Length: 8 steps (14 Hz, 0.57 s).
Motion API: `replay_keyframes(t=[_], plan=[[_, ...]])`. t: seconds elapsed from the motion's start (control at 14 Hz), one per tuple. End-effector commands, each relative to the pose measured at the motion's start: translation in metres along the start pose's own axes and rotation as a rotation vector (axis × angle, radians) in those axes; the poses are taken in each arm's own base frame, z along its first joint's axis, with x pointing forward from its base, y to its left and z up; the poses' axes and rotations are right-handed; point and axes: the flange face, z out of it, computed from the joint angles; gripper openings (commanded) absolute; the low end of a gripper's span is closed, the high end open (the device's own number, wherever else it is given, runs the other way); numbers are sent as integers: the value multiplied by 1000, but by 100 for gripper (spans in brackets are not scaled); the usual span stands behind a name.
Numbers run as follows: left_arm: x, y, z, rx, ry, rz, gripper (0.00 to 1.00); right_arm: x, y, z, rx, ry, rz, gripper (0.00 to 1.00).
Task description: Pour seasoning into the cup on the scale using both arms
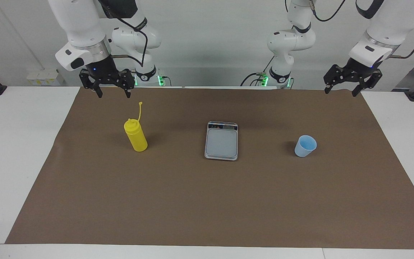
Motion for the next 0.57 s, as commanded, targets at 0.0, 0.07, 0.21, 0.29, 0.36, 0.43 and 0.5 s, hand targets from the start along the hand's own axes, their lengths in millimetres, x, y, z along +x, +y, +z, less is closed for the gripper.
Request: replay_keyframes(t=[0.0, 0.07, 0.21, 0.29, 0.36, 0.43, 0.5], plan=[[1, -2, -1, 12, -12, -13, 100, -4, -1, -2, -3, 3, -34, 100], [0, -1, -2, 13, -11, -12, 100, -4, 0, -1, -3, 1, -32, 100], [0, -3, -1, 12, -7, -7, 100, -6, 0, 0, -4, -8, -43, 100], [0, -3, 0, 12, -9, -9, 100, -6, 0, 0, -5, -12, -48, 100], [0, -3, -1, 12, -7, -10, 100, -7, 0, -1, -5, -12, -48, 100], [-1, -3, 0, 12, -10, -10, 100, -7, 0, -1, -5, -12, -46, 100], [-1, -3, 0, 12, -10, -12, 100, -6, 1, -1, -5, -11, -48, 100]])
